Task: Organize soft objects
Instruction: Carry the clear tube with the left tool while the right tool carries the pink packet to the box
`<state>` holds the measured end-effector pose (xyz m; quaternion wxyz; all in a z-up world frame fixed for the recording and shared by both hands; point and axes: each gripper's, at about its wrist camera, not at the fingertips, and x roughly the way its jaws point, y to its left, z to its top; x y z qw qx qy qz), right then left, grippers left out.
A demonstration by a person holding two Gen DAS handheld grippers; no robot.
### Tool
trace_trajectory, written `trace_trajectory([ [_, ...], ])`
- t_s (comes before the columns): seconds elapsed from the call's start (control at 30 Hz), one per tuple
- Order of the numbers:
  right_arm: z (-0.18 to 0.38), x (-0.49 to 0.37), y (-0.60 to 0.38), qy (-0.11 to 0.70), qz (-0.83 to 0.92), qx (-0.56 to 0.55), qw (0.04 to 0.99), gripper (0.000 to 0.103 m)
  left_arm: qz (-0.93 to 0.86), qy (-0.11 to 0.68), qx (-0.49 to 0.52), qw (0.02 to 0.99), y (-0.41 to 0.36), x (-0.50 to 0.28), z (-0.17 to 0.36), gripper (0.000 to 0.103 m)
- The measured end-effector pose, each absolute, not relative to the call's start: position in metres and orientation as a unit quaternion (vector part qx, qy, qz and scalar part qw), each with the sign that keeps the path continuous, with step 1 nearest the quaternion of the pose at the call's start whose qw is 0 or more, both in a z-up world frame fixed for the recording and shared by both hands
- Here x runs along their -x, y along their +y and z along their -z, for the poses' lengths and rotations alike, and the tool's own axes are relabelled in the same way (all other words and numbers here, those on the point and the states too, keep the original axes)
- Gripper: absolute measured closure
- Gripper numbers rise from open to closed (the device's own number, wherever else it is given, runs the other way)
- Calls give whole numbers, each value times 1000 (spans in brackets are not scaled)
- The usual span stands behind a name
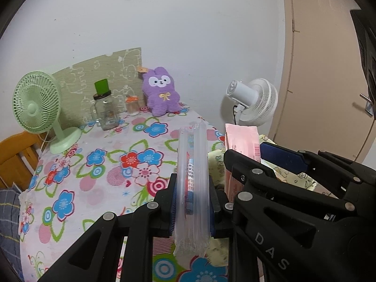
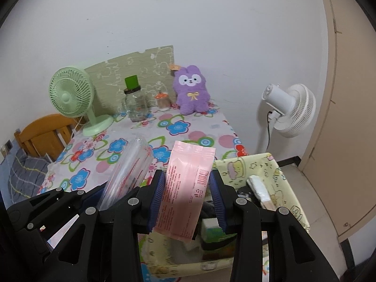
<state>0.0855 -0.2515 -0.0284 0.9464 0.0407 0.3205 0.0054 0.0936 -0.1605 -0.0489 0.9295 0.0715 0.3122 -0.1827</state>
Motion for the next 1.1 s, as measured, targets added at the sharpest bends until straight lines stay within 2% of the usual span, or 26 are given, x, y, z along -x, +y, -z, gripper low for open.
trace_trajectory([
  [0.67, 49, -92, -312, 339, 44, -60, 938, 60, 231, 333, -84, 910, -221, -107, 70, 83],
  [0.9, 60, -98, -325, 352, 50, -67, 932, 61, 217, 344, -88, 909, -229, -116, 79, 62],
  [0.97, 62, -100, -327, 354, 49, -70, 931, 61, 213, 347, -89, 909, -229, -117, 81, 54],
  [1.03, 64, -102, -327, 356, 45, -72, 931, 61, 206, 345, -91, 911, -229, -119, 82, 36],
  [1.1, 65, -103, -327, 356, 41, -74, 931, 61, 199, 342, -95, 913, -228, -119, 82, 31],
])
